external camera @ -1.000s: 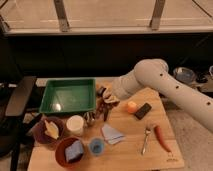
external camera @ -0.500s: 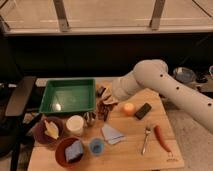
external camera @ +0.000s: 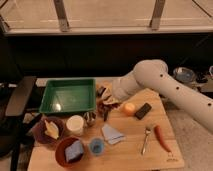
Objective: Place grapes in plastic cup
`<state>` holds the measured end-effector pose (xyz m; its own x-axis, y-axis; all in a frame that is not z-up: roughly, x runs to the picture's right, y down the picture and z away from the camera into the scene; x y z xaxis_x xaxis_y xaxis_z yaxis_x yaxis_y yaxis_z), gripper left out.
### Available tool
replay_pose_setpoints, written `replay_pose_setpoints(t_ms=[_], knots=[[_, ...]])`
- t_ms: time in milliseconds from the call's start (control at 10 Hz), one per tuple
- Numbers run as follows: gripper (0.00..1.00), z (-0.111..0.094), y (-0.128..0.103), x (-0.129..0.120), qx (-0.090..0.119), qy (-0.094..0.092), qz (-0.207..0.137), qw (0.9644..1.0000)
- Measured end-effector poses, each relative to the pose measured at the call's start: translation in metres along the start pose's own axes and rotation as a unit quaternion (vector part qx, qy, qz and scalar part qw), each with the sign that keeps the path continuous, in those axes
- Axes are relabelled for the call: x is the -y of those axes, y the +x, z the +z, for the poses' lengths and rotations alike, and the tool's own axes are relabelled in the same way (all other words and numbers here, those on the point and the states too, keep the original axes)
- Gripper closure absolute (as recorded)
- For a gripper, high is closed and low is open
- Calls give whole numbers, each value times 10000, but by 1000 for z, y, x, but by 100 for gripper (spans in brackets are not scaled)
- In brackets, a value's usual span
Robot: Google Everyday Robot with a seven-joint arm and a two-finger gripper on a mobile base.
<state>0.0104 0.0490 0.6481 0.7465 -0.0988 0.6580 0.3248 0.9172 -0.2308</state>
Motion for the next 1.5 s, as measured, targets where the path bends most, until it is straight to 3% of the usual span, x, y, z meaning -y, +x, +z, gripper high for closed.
replay_pose_setpoints(t_ms=[300,700,800,1200,1400,1500], knots=[[100,8,-36,-19,131,-255,-523,9982],[100,23,-98,-80,600,-522,-1058,9912],[100,31,-112,-95,795,-600,-1181,9880],[100,50,-126,-121,1251,-750,-1272,9811],[98,62,-123,-129,1354,-825,-1212,9799],[92,66,-119,-132,1357,-859,-1157,9802]])
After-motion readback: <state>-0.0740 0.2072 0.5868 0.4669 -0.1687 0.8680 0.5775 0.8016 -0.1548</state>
